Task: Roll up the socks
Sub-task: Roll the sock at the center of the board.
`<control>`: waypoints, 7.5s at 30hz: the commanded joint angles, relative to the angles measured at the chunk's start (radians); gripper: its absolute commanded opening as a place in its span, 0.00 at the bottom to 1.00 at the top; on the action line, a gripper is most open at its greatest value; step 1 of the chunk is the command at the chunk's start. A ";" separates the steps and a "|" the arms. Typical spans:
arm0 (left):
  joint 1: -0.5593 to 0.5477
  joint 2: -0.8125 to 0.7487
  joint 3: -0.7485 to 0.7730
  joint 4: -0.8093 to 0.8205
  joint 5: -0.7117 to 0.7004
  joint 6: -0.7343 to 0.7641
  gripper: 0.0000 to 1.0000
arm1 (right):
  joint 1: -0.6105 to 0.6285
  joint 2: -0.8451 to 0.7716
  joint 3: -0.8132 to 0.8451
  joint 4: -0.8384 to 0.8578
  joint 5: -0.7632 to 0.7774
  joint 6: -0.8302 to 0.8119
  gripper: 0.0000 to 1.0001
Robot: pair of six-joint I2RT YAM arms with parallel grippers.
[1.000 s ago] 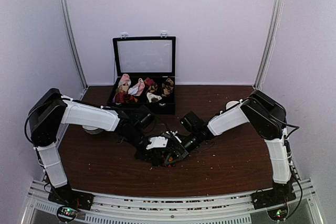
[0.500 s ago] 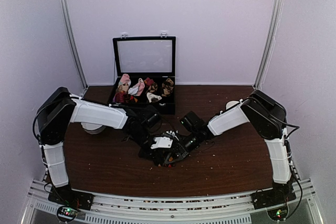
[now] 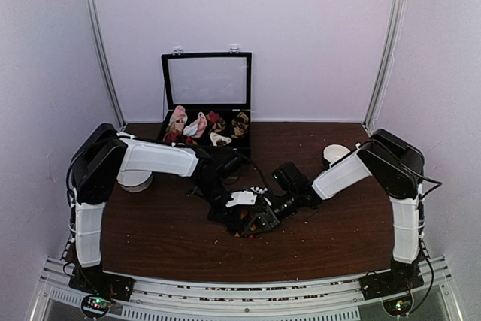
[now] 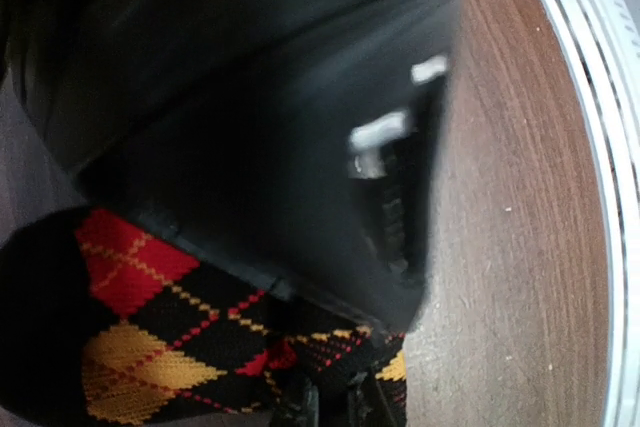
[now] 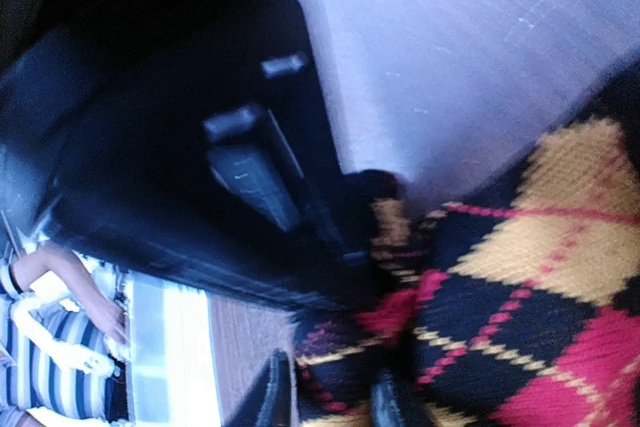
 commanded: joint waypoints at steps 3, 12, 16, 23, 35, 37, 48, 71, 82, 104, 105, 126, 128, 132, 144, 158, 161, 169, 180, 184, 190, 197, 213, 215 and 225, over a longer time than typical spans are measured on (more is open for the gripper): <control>0.020 0.143 -0.037 -0.067 -0.093 -0.085 0.00 | 0.007 -0.004 -0.131 0.039 0.286 0.034 0.99; 0.019 0.172 -0.009 -0.078 -0.157 -0.123 0.00 | 0.007 -0.227 -0.188 -0.216 0.540 -0.105 1.00; 0.020 0.216 0.026 -0.114 -0.140 -0.154 0.00 | 0.006 -0.311 -0.220 -0.305 0.701 -0.133 1.00; 0.037 0.270 0.095 -0.185 -0.080 -0.176 0.00 | 0.013 -0.425 -0.295 -0.271 0.787 -0.108 1.00; 0.077 0.379 0.249 -0.357 0.022 -0.161 0.00 | 0.177 -0.947 -0.651 0.149 1.418 0.044 1.00; 0.086 0.412 0.297 -0.415 0.069 -0.140 0.00 | 0.166 -1.016 -0.713 0.212 1.575 0.165 1.00; 0.106 0.431 0.370 -0.489 0.121 -0.154 0.00 | 0.131 -0.993 -0.748 0.345 1.406 0.087 1.00; 0.132 0.475 0.345 -0.599 0.154 -0.151 0.00 | 0.422 -0.559 -0.509 0.341 1.063 -0.573 0.64; 0.141 0.492 0.390 -0.602 0.122 -0.159 0.00 | 0.402 -0.315 -0.231 0.219 0.872 -0.687 0.41; 0.144 0.502 0.414 -0.611 0.084 -0.133 0.02 | 0.349 -0.222 -0.209 0.188 0.941 -0.717 0.41; 0.144 0.502 0.414 -0.612 0.083 -0.132 0.03 | 0.346 -0.213 -0.208 0.183 0.939 -0.716 0.40; 0.223 -0.077 0.052 -0.165 0.009 -0.146 0.46 | 0.257 -0.135 -0.211 0.062 0.673 -0.523 0.00; 0.223 -0.152 0.015 -0.109 -0.028 -0.146 0.46 | 0.220 -0.110 -0.196 0.050 0.605 -0.481 0.00; 0.223 -0.294 -0.096 0.016 -0.032 -0.128 0.46 | 0.179 -0.074 -0.150 -0.020 0.544 -0.427 0.00; 0.167 -0.359 -0.297 0.071 0.083 0.004 0.41 | 0.088 0.080 0.047 -0.285 0.403 -0.246 0.00; 0.001 -0.289 -0.314 0.240 -0.207 0.050 0.49 | 0.049 0.263 0.209 -0.473 0.303 -0.052 0.00; -0.002 -0.261 -0.289 0.250 -0.272 0.057 0.49 | 0.044 0.265 0.206 -0.460 0.290 -0.018 0.00; -0.003 -0.181 -0.254 0.267 -0.371 0.049 0.47 | 0.042 0.259 0.231 -0.478 0.278 0.022 0.00; 0.015 -0.077 -0.170 0.114 -0.215 0.002 0.02 | 0.042 0.149 0.134 -0.272 0.317 0.102 0.29; 0.063 -0.002 -0.122 0.026 -0.120 -0.026 0.00 | 0.039 0.079 0.093 -0.246 0.406 0.131 0.33; 0.079 0.091 -0.023 -0.055 -0.110 -0.057 0.00 | 0.043 -0.043 -0.037 -0.130 0.520 0.207 0.39; 0.089 0.208 0.097 -0.180 -0.078 -0.109 0.00 | 0.041 -0.129 -0.111 -0.173 0.604 0.150 0.42; 0.159 0.366 0.285 -0.363 0.017 -0.160 0.00 | 0.044 -0.419 -0.314 -0.184 0.788 0.020 1.00; 0.159 0.390 0.313 -0.391 0.016 -0.156 0.00 | 0.054 -0.483 -0.343 -0.156 0.846 0.019 1.00; 0.185 0.435 0.358 -0.503 0.146 -0.116 0.00 | 0.116 -0.946 -0.644 0.165 1.498 0.242 1.00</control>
